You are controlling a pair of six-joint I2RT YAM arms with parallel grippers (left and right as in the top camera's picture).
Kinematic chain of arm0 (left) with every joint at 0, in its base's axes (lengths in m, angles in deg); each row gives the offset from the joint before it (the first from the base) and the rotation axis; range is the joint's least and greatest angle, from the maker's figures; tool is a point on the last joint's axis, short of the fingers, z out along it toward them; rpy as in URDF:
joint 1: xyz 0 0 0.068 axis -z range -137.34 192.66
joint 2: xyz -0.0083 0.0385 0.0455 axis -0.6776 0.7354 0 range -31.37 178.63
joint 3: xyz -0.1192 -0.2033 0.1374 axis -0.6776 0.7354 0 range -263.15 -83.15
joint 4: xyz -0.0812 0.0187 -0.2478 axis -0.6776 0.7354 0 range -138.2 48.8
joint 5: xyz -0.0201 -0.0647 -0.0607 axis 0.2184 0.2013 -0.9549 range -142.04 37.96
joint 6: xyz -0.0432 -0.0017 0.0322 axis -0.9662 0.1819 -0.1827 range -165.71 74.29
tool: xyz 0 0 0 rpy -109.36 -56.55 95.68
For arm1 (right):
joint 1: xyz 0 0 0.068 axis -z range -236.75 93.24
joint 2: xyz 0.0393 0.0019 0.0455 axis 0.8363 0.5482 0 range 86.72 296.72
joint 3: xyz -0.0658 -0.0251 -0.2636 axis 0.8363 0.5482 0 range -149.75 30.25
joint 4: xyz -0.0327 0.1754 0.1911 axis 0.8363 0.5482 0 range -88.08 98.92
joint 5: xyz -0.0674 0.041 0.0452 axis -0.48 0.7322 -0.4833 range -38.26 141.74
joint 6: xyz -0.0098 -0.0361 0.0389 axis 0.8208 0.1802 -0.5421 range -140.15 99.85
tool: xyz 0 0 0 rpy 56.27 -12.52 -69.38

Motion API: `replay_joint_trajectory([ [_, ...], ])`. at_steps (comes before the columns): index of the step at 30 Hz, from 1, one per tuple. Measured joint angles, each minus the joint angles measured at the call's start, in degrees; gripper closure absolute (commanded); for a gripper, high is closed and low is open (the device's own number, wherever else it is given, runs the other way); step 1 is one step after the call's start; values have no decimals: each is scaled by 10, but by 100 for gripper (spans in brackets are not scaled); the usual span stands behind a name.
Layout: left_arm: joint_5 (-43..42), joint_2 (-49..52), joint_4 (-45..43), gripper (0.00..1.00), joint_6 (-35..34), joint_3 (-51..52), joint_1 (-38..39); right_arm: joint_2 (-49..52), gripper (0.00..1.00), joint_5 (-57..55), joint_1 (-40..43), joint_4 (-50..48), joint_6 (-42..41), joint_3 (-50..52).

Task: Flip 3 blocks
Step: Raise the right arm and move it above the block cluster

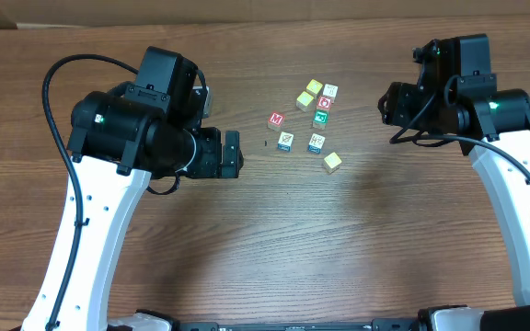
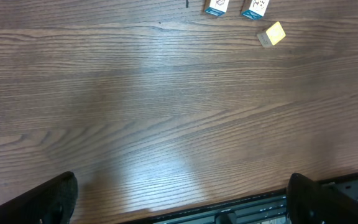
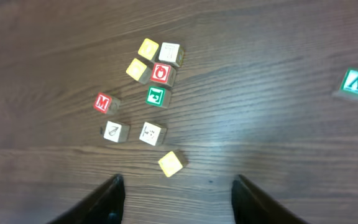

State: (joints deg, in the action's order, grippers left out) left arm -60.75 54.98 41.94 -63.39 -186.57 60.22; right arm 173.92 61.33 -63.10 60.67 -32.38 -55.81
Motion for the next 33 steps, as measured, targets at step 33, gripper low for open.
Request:
replay_joint_trajectory([
  [33,0,0,0,0,0,0,0,97,36,0,0,-43,-13,16],
])
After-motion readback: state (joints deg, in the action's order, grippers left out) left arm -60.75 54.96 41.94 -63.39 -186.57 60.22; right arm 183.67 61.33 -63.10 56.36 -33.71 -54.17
